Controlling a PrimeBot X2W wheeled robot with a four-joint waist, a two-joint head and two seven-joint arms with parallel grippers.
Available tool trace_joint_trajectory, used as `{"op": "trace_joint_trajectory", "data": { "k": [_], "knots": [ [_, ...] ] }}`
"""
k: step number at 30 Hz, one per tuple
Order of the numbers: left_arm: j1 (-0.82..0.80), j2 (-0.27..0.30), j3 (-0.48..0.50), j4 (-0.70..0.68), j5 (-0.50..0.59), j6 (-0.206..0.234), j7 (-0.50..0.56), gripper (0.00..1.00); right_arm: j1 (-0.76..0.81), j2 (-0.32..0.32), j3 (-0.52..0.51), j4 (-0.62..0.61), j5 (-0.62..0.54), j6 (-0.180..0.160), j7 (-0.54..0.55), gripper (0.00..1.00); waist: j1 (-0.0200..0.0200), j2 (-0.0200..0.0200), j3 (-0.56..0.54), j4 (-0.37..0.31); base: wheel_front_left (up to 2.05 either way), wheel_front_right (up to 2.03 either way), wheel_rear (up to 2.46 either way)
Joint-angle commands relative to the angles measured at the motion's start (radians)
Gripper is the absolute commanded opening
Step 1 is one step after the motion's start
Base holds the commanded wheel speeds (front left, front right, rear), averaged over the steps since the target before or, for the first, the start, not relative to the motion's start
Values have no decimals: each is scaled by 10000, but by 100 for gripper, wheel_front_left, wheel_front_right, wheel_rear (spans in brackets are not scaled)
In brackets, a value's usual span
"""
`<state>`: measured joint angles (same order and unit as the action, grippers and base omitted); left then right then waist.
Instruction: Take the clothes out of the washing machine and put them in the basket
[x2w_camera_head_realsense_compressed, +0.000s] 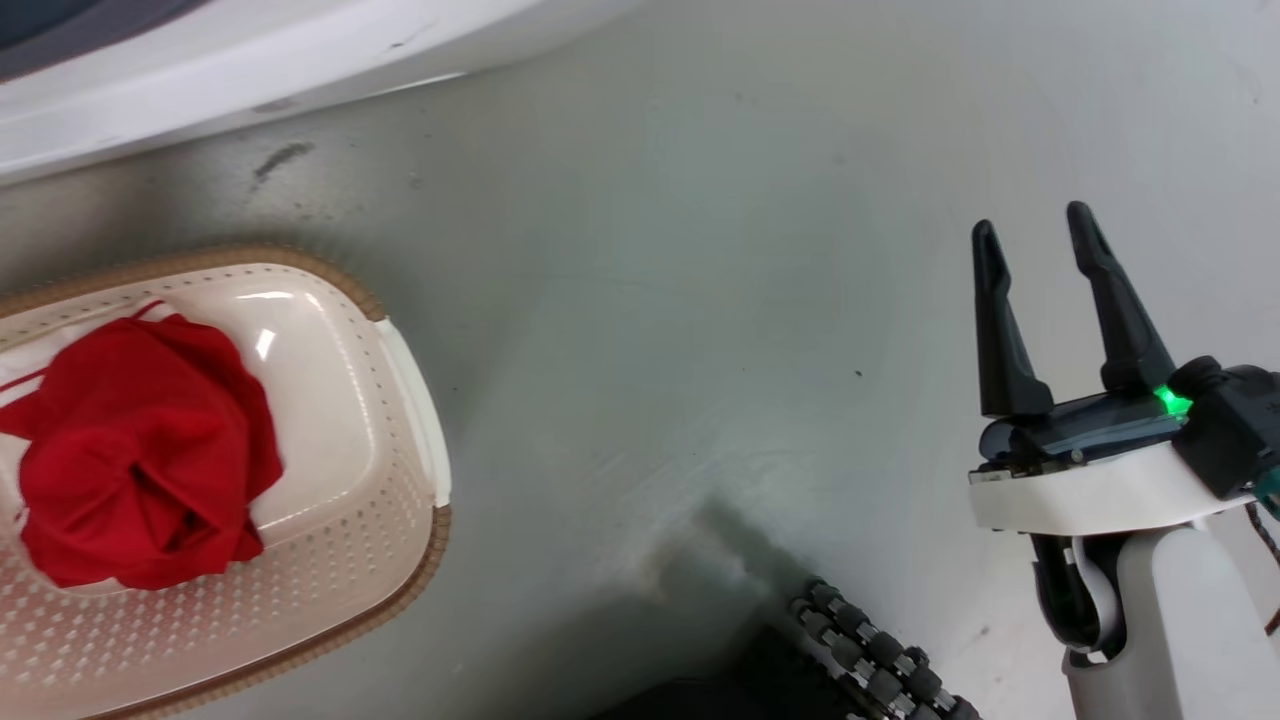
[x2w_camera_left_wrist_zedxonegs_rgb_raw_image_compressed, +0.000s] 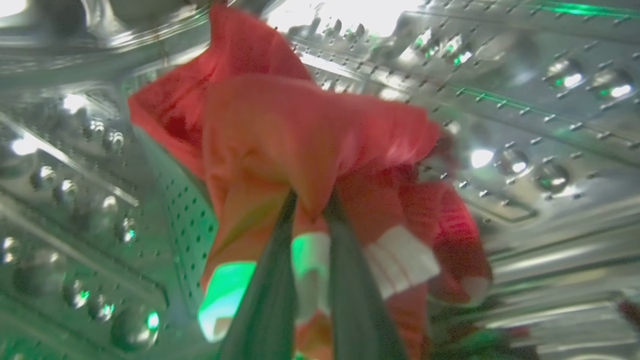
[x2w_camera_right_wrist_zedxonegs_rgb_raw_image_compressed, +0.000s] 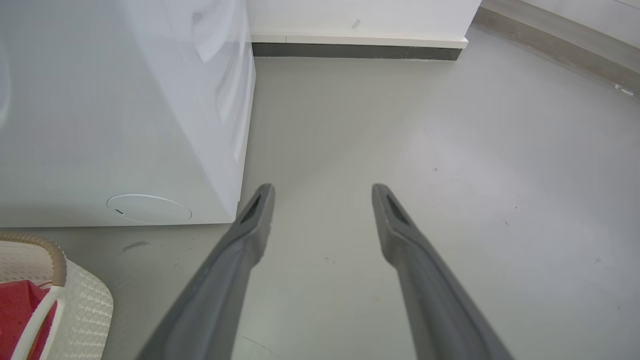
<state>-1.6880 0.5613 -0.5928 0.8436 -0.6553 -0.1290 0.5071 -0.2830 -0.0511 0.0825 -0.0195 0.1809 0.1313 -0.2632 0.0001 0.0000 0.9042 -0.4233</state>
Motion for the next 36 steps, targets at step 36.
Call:
{"op": "trace_joint_trajectory", "data": {
  "k": [36],
  "knots": [
    [8166, -499, 996, -4140, 583, 768, -7732, 0, 861, 9, -1253, 440, -2710, -10, -25, 100, -1, 0, -4632, 3327, 0, 0, 0]
  ]
}}
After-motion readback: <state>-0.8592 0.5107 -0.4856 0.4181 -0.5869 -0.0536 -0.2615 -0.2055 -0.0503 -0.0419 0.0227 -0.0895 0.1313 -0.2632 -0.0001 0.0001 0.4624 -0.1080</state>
